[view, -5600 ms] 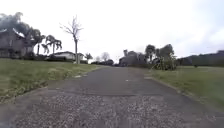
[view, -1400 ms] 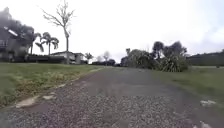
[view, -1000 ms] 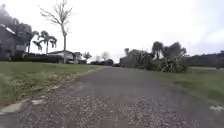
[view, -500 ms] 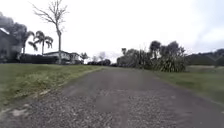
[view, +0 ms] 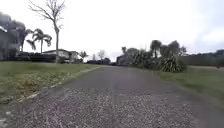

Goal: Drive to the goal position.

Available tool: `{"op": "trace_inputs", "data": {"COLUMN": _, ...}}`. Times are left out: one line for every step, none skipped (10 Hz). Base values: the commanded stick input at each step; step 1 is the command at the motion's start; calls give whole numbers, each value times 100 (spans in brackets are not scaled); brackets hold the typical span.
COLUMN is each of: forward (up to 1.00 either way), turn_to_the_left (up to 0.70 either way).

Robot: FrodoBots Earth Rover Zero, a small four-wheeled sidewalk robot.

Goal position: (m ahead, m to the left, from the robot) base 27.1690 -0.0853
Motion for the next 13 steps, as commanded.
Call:
{"op": "trace_inputs", "data": {"forward": 70, "turn_to_the_left": 10}}
{"op": "trace_inputs", "data": {"forward": 70, "turn_to_the_left": 5}}
{"op": "trace_inputs", "data": {"forward": 70, "turn_to_the_left": 1}}
{"op": "trace_inputs", "data": {"forward": 70, "turn_to_the_left": 0}}
{"op": "trace_inputs", "data": {"forward": 70, "turn_to_the_left": 0}}
{"op": "trace_inputs", "data": {"forward": 70, "turn_to_the_left": 0}}
{"op": "trace_inputs", "data": {"forward": 70, "turn_to_the_left": 0}}
{"op": "trace_inputs", "data": {"forward": 70, "turn_to_the_left": 0}}
{"op": "trace_inputs", "data": {"forward": 70, "turn_to_the_left": 0}}
{"op": "trace_inputs", "data": {"forward": 70, "turn_to_the_left": 0}}
{"op": "trace_inputs", "data": {"forward": 70, "turn_to_the_left": 0}}
{"op": "trace_inputs", "data": {"forward": 70, "turn_to_the_left": 0}}
{"op": "trace_inputs", "data": {"forward": 70, "turn_to_the_left": 13}}
